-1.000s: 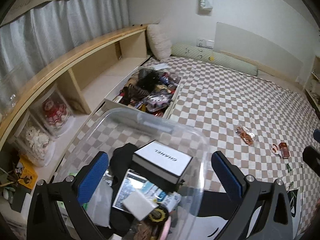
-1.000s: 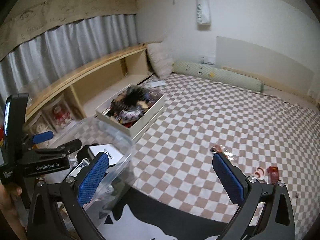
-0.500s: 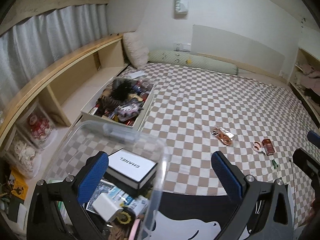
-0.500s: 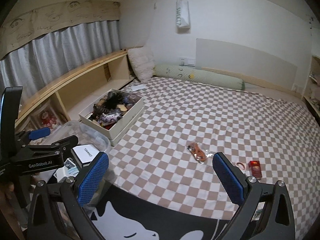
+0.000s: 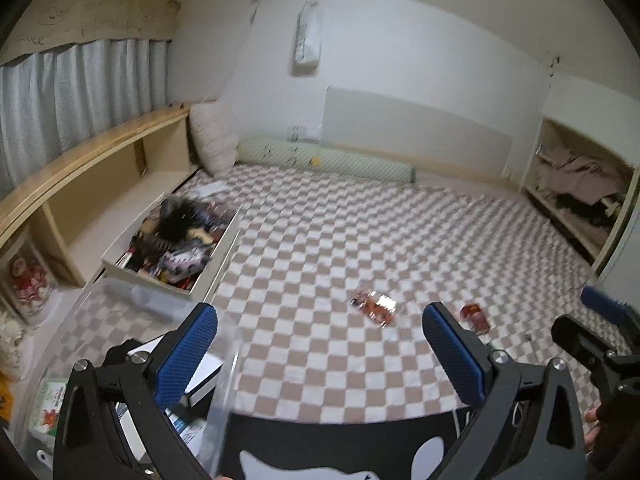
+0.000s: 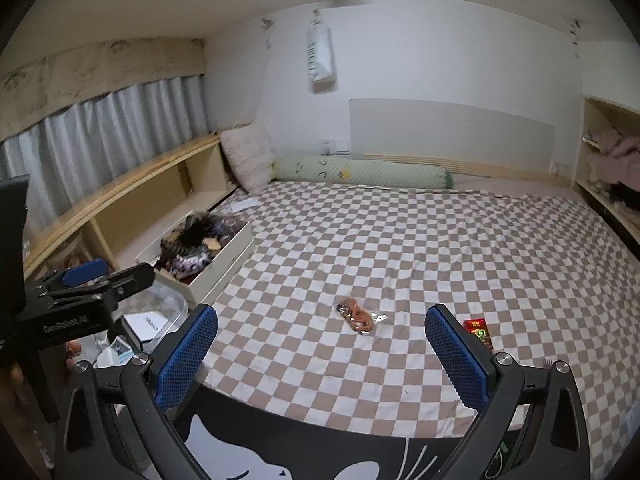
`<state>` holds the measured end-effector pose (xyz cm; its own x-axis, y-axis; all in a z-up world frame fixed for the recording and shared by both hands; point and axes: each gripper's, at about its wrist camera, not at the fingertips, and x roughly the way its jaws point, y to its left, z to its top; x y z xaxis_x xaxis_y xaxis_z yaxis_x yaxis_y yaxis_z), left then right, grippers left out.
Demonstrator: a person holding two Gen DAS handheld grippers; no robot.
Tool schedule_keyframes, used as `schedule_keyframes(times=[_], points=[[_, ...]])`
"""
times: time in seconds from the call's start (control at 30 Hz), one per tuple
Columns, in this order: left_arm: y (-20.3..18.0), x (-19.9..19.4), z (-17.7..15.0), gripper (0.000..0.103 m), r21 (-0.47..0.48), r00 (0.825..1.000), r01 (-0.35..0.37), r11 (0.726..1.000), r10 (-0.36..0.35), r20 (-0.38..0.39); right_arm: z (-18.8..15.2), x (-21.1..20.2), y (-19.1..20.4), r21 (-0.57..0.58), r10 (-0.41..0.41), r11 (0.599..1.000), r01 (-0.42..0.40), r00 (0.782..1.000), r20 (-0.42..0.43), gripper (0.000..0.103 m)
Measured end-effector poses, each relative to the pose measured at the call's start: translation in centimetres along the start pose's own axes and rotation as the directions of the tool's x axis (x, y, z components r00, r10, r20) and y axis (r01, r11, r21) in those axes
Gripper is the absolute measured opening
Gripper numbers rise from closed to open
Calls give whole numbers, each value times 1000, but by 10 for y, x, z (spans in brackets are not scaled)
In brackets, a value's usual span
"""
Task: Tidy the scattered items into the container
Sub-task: 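Withdraw both open tools from the container back over the bed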
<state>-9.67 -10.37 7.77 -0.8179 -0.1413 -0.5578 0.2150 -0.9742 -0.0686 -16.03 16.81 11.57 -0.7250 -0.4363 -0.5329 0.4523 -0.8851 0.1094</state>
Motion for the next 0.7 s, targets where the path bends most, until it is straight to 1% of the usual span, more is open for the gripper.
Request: schedule_keyframes(times=[0.1,0.17,0.27,0.47,0.53,0.67,0.7], points=[[-10,-4,3,103,4,999,35,999,-35,34,-3,-2,-14,21,-24,1000,23,1000,10,103],[-15,-3,3,103,14,998,49,999,-49,46,-6,-2,-22,23,-50,998,50,999,16,103],[-19,-1,3,103,12,996,67,998,-68,59,-10,0,-33,24,-65,998,64,998,12,103],[-33,8,-2,103,3,994,89,996,-89,55,-22,2,-43,-12,-116,993,116,993,34,103],[-38,12,-4,103,-5,994,96,995,-95,49,-26,3,-46,-5,-125,992,126,991,38,103],[-48,27,-10,103,-10,994,108,994,-108,21,-38,9,-55,38,-162,987,159,983,88,103],[-50,31,-12,103,-16,994,110,994,-109,17,-40,12,-58,51,-171,985,167,982,86,103]])
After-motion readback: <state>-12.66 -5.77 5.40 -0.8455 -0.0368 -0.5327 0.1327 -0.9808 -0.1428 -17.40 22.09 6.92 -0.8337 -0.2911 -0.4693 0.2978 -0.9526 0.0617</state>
